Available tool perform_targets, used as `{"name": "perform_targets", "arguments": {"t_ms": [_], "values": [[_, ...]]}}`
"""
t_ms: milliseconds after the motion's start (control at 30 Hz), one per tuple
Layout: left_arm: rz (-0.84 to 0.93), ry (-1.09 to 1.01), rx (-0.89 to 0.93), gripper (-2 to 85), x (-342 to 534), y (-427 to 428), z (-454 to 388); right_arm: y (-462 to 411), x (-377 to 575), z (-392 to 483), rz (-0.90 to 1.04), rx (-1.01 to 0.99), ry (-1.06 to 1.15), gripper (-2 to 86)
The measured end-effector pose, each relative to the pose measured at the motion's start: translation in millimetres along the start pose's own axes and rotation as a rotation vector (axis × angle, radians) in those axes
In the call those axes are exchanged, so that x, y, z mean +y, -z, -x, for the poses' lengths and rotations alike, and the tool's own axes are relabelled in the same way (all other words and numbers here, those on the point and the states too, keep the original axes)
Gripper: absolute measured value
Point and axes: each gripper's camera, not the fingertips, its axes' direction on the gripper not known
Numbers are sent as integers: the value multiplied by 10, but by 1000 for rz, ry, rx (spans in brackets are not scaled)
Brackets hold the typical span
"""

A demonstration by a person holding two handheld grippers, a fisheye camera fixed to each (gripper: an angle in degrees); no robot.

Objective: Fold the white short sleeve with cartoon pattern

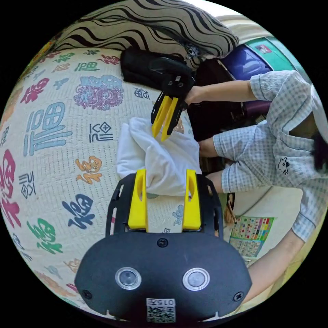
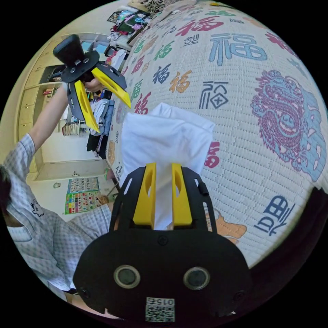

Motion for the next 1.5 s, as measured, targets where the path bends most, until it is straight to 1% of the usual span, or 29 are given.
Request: {"name": "perform_targets", "arguments": {"t_ms": [33, 100, 200, 267, 333, 400, 467, 567, 633, 700, 767, 800, 867, 900, 933, 1000, 1100, 1200, 1233, 1267, 1333, 1400, 1500], "values": [[33, -42, 66, 161, -144, 3, 157, -6, 17, -37, -3, 12, -21, 70], [84, -117, 143, 164, -354, -20, 344, -8, 40, -85, -9, 41, -42, 63], [165, -226, 225, 169, -630, -99, 615, -6, 60, -176, -25, 63, -85, 51], [242, -255, 285, 168, -731, -174, 798, -16, 52, -241, -25, 68, -108, 43], [350, -293, 409, 160, -783, -266, 970, -30, 33, -276, -16, 89, -120, 28], [429, -321, 445, 154, -767, -297, 1036, -45, 13, -302, -8, 114, -128, 3], [469, -341, 451, 139, -721, -246, 1097, -49, -8, -332, -3, 125, -127, -6], [533, -341, 401, 86, -590, -65, 1261, -35, -42, -376, 14, 131, -151, -7], [468, -277, 379, 24, -517, 169, 1488, -26, -74, -395, 35, 138, -162, -7], [443, -217, 397, 6, -461, 301, 1659, -22, -112, -414, 66, 154, -177, -6], [430, -183, 381, 6, -389, 385, 1774, -8, -166, -440, 106, 163, -180, -6], [391, -180, 377, 13, -354, 454, 1811, -3, -177, -447, 113, 164, -179, -6], [275, -215, 316, 48, -339, 597, 1795, 9, -212, -477, 140, 169, -176, -6], [200, -269, 273, 91, -349, 679, 1737, 11, -218, -488, 145, 167, -178, -6], [180, -323, 236, 100, -390, 715, 1684, 12, -228, -514, 151, 161, -184, -6], [227, -382, 220, 112, -504, 681, 1660, 10, -236, -556, 155, 150, -195, -6], [297, -451, 247, 128, -736, 603, 1699, 8, -240, -617, 161, 139, -213, -6], [272, -505, 264, 139, -968, 654, 1732, 14, -226, -656, 165, 141, -216, -6], [296, -524, 289, 141, -1041, 649, 1736, 18, -215, -678, 163, 136, -219, -6], [330, -528, 307, 143, -1071, 624, 1739, 23, -199, -707, 159, 125, -224, -6], [561, -517, 407, 148, -1099, 407, 1746, 31, -170, -760, 152, 100, -238, -6], [624, -503, 462, 148, -1057, 330, 1743, 36, -142, -796, 146, 91, -244, -6], [631, -473, 486, 115, -1009, 438, 1772, 19, -110, -785, 161, 142, -225, -6]]}}
